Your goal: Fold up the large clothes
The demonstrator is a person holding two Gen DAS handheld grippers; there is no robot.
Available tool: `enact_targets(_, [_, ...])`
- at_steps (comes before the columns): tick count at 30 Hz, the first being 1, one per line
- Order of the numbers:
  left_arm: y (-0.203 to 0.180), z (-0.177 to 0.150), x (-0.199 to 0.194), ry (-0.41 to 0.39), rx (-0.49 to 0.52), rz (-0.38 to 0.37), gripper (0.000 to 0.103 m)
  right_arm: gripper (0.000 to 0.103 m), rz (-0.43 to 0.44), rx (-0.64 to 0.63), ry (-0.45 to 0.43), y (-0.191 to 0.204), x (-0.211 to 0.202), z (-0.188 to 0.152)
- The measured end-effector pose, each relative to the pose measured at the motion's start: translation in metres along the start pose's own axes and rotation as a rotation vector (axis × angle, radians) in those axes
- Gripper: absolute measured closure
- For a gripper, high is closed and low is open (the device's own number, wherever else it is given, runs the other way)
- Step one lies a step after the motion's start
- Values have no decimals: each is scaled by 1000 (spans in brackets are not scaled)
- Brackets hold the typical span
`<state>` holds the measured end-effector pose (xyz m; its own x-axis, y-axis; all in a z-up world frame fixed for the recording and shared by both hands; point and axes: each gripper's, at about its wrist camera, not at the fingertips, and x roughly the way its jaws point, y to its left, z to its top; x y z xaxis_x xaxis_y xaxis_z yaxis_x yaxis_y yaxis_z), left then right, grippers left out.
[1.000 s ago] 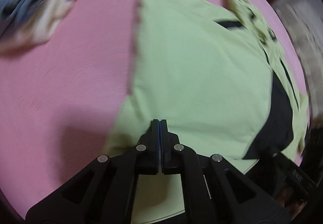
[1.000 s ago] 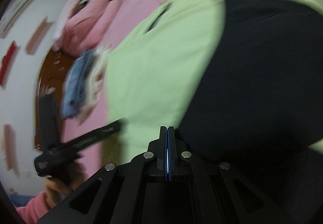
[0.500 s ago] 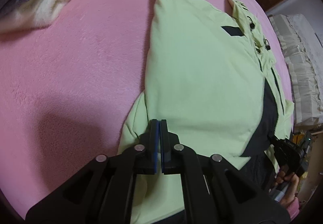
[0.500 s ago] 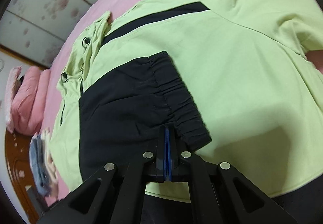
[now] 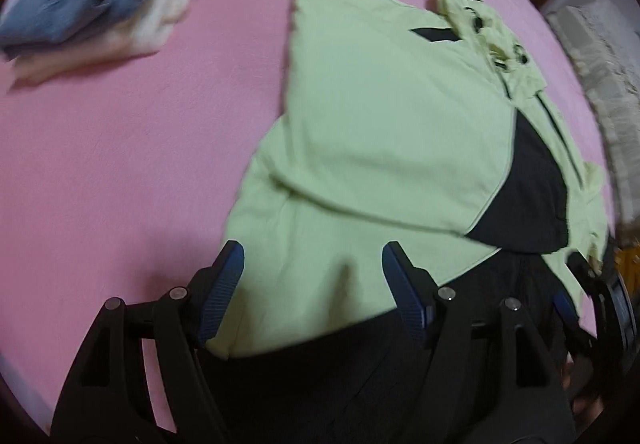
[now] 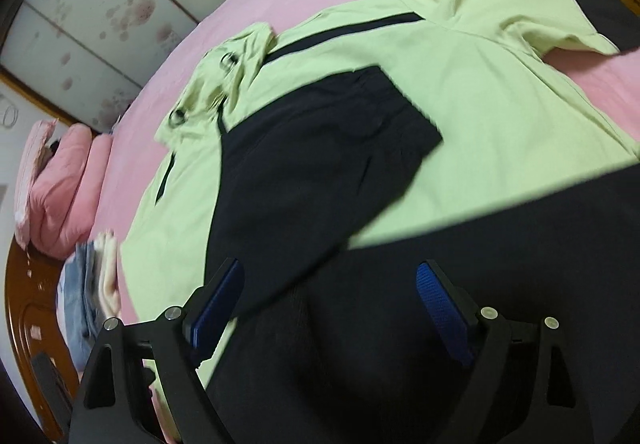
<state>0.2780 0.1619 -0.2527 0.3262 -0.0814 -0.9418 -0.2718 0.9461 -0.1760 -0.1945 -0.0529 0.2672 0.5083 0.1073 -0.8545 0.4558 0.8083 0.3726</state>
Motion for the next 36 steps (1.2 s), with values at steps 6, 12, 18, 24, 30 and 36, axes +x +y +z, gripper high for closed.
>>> enact_targets(6, [5, -46, -20, 25, -14, 82, 34, 14, -13, -52, 17, 67, 39, -52])
enact_targets(12, [-26, -82, -29, 75, 76, 92, 34, 14, -59, -243, 0, 88, 29, -78])
enact_targets(18, [-88, -114, -48, 72, 145, 110, 34, 14, -82, -308, 12, 65, 32, -76])
enact_targets(24, [-174, -140, -63, 63, 171, 72, 34, 14, -78, -259, 18, -1, 10, -38])
enact_targets(30, [-289, -167, -73, 49, 247, 45, 34, 14, -72, -243, 11, -77, -25, 15])
enact_targets(36, [-397, -180, -79, 53, 328, 34, 34, 14, -74, -238, 10, -151, -48, 69])
